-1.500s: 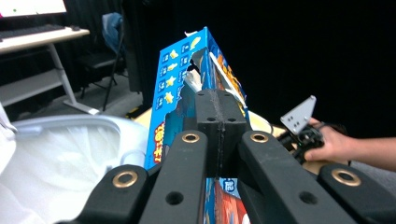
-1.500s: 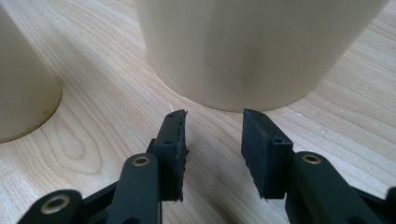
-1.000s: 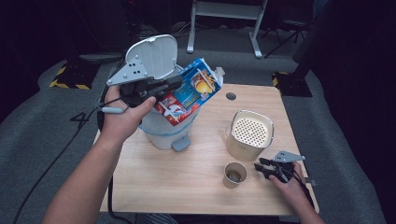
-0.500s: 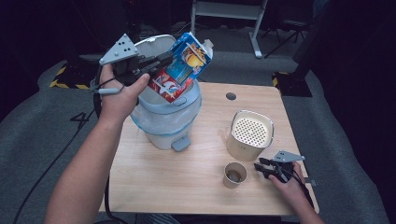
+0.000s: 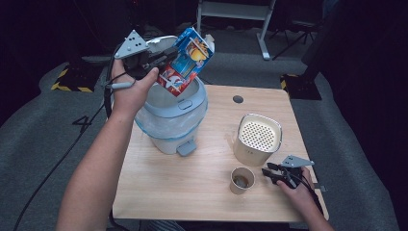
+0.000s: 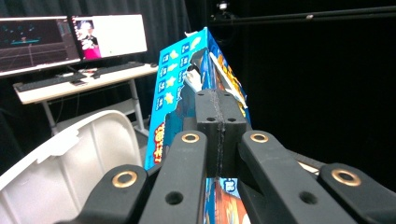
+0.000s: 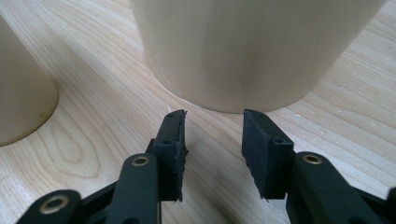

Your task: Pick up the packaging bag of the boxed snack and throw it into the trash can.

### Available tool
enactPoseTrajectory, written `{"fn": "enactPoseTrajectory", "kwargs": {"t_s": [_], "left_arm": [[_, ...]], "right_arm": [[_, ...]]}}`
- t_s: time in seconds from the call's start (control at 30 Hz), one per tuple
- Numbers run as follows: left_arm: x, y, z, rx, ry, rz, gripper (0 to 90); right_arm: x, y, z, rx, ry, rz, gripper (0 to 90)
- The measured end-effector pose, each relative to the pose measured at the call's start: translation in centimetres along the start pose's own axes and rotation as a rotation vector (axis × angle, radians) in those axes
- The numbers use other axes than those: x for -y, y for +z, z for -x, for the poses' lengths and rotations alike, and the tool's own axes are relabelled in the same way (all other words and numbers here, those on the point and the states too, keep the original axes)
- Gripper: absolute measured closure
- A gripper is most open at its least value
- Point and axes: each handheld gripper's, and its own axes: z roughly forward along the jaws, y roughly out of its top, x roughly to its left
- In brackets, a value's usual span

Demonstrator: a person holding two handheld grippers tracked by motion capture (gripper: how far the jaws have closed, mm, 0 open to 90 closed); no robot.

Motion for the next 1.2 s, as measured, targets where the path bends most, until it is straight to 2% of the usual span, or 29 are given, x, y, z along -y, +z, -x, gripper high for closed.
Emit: {"fn": "enactPoseTrajectory", "kwargs": {"t_s": [0.17, 0.37, 0.63, 0.77, 1.0, 1.1, 1.2], "left_arm": [[0.4, 0.8, -0.5, -0.025, 0.005, -0.026, 89.9], [0.8, 1.2, -1.0, -0.042, -0.001, -0.035, 89.9], [1.1, 1.5, -1.1, -0.043, 0.014, -0.064, 89.9], [1.8, 1.9, -1.6, -0.058, 0.002, -0.086, 89.9], [2.4, 2.0, -1.9, -0.062, -0.014, -0.088, 89.9], [2.7, 2.0, -1.9, -0.056, -0.019, -0.092, 89.8], [2.9, 2.1, -1.9, -0.033, -0.050, -0.108, 89.0]], "right_arm": [[0.0, 0.0, 0.0, 0.000, 0.000, 0.000, 60.0], [0.0, 0.0, 0.0, 0.000, 0.000, 0.000, 60.0], [0.0, 0.0, 0.0, -0.001, 0.001, 0.000, 60.0], [0.0, 0.0, 0.0, -0.001, 0.001, 0.000, 60.0], [0.0, 0.0, 0.0, -0.002, 0.001, 0.000, 60.0], [0.0, 0.0, 0.0, -0.002, 0.001, 0.000, 60.0], [0.0, 0.0, 0.0, -0.002, 0.001, 0.000, 60.0]]}}
